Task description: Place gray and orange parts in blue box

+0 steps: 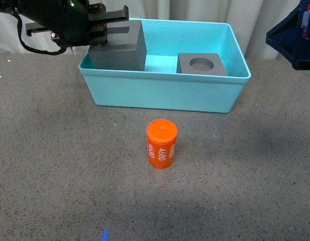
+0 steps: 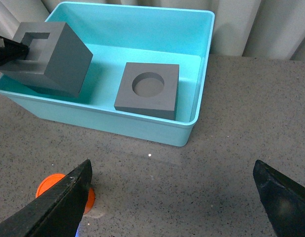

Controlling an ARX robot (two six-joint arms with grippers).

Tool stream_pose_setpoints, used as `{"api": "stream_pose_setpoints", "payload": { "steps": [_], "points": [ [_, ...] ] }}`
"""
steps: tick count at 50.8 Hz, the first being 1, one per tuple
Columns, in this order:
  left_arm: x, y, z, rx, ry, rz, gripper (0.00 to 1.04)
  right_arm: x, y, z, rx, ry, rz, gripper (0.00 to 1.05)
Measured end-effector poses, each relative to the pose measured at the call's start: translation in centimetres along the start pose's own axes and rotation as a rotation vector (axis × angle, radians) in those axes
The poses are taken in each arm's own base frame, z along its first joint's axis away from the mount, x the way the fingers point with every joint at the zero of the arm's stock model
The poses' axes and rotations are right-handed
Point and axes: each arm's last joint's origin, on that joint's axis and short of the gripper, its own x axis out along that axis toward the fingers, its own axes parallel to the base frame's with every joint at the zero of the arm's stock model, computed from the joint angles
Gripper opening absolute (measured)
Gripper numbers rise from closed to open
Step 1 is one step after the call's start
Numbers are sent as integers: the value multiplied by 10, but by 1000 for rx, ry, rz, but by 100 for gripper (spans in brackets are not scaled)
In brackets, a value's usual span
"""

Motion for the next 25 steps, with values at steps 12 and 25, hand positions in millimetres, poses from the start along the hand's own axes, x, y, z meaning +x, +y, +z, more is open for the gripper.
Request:
{"api": "stream_pose_setpoints", "payload": {
  "steps": [12,25],
  "points": [
    [15,-2,-9,11,40,22,18,0,0,0,0,0,0,95],
    [24,-1,-13,7,64,52,18,0,0,0,0,0,0,95]
  ]
}}
